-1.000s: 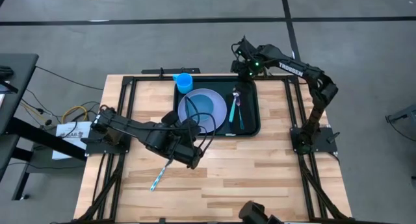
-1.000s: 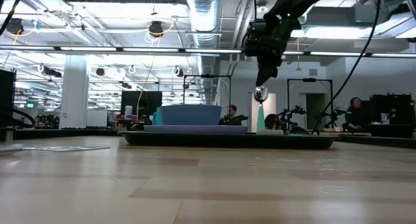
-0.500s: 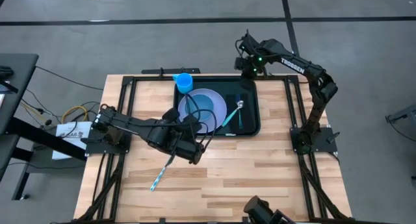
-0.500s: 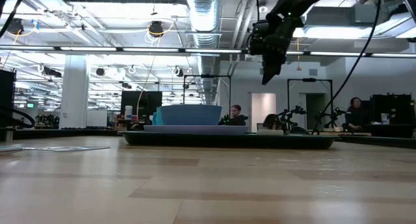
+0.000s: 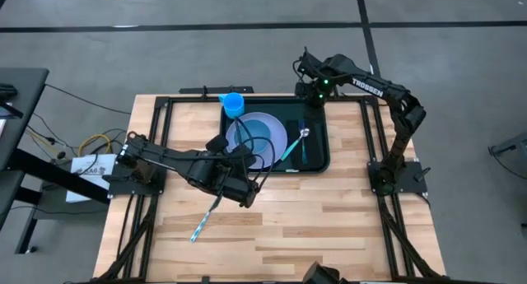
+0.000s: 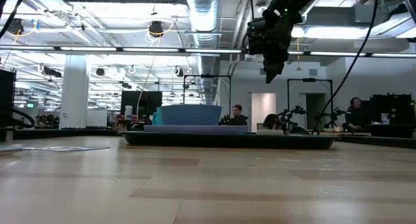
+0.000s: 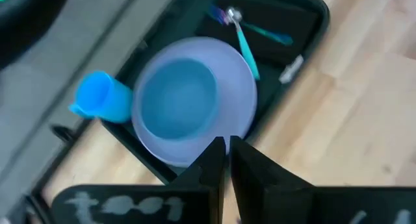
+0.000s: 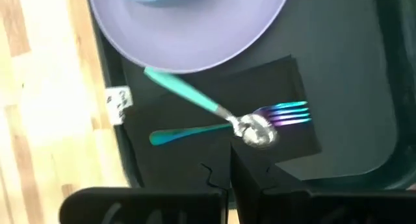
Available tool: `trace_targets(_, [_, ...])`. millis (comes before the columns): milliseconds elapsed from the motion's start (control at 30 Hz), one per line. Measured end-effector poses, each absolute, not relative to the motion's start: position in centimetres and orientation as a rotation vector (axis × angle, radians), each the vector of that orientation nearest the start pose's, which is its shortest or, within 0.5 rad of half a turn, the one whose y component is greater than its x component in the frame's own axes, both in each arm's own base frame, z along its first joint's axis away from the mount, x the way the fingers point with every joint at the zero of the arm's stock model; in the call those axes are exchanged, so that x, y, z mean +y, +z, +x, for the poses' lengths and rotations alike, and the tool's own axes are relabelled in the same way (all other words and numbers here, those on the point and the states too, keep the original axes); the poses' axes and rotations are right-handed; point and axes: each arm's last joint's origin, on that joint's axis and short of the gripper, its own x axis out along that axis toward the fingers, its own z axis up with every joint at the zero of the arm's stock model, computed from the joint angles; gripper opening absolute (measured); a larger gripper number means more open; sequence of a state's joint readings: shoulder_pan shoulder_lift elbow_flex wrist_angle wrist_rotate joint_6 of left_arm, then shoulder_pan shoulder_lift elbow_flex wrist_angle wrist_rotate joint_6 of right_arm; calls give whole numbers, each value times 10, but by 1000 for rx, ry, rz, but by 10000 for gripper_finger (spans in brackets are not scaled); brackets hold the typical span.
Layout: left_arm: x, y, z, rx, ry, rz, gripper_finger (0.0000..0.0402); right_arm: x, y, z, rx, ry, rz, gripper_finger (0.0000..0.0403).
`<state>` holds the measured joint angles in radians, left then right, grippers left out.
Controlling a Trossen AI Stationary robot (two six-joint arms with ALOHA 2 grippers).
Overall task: Set up tray
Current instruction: Put the blue spoon on the black napkin to the left of the blue fork on the black tray
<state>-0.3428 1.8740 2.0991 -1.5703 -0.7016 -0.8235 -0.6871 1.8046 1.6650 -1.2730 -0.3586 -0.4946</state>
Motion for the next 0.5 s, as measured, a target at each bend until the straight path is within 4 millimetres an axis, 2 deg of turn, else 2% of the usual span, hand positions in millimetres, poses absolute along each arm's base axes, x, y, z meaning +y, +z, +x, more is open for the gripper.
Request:
trace_targets(133, [-91,396,320,833,784,-5,13,-211,293,271,1248,50,298,0])
trace_targets(267, [-78,430,287,745,770,-9,13,-215,295,263,1143,52,296,0])
trace_targets(333, [-76,441,273,714,749,34,13,-214,294,257,1062,67,284,0])
trace_targets(433, [-76,444,261,663,736,104,13,-209,285,242,977,69,279,0])
trace_targets(500, [-75,437,256,671,703,127,13,-205,273,229,950,43,283,0])
